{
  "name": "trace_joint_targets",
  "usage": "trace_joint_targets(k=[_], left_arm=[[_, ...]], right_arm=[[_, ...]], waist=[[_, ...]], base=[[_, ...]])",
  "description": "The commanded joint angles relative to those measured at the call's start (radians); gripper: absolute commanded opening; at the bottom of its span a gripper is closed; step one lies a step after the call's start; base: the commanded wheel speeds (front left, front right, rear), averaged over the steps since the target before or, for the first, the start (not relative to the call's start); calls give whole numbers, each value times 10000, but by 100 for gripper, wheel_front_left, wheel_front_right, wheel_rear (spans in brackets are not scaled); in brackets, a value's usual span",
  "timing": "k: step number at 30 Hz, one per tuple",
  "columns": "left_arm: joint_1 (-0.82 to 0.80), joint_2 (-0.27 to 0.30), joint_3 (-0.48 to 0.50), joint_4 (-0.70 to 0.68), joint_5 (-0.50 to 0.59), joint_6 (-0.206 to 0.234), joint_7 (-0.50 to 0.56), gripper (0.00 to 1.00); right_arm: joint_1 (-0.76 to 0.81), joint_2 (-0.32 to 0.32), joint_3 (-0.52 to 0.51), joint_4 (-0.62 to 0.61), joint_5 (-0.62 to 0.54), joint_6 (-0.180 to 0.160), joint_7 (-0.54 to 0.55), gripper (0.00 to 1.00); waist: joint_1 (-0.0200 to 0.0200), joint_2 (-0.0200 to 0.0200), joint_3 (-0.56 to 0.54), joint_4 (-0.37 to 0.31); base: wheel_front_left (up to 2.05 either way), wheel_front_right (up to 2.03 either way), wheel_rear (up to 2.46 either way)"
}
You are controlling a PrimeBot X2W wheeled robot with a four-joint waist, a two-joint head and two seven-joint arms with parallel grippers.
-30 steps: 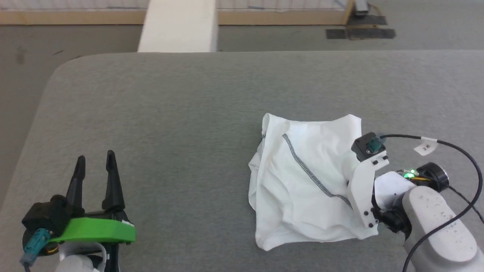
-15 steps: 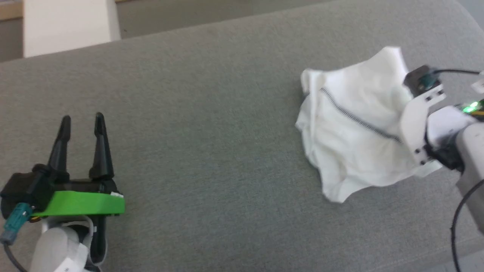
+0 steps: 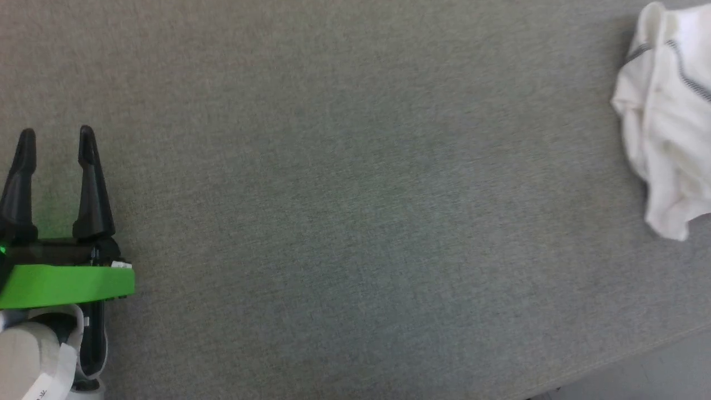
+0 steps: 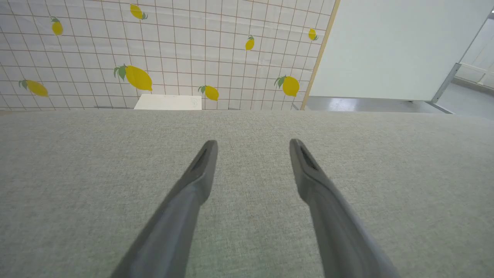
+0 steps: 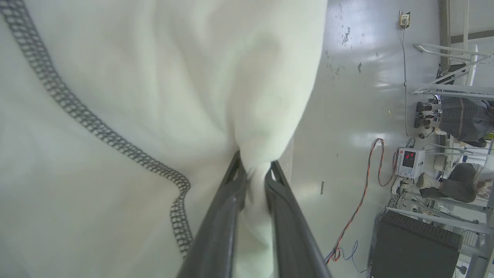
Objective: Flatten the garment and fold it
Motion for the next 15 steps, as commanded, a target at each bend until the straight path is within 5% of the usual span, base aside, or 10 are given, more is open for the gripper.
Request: trace_joint_targets(k=[1,9,10,11,15], left_arm=[[71,97,73,-137,-48,60,31,100],[296,261,326,-588,-143,164,141,100],[321,272,344,-609,-160,170,144,100],[341,278,352,-617,-168,177,146,100],[487,212,265,-427,-154,226,54,100]], right_arm=[[-212,-76,-374,17,-210,-19,-30,0],[-244,199,-2559,289,-1502,-19,89,0],[-248,284,-2850,320,-1716,-19,80,40],[-246,375,-3037,341,-1878,-19,78,100],[-360,1001,-4023,430,-2813,-19,74,100]], waist=[[-2,-1,1024,558],[-2,-1,1356,829],[-2,-1,1342,841],[-2,-1,1318,845],[-2,-1,745,746]], base=[[0,0,0],[0,0,0],[0,0,0],[0,0,0],[0,0,0]])
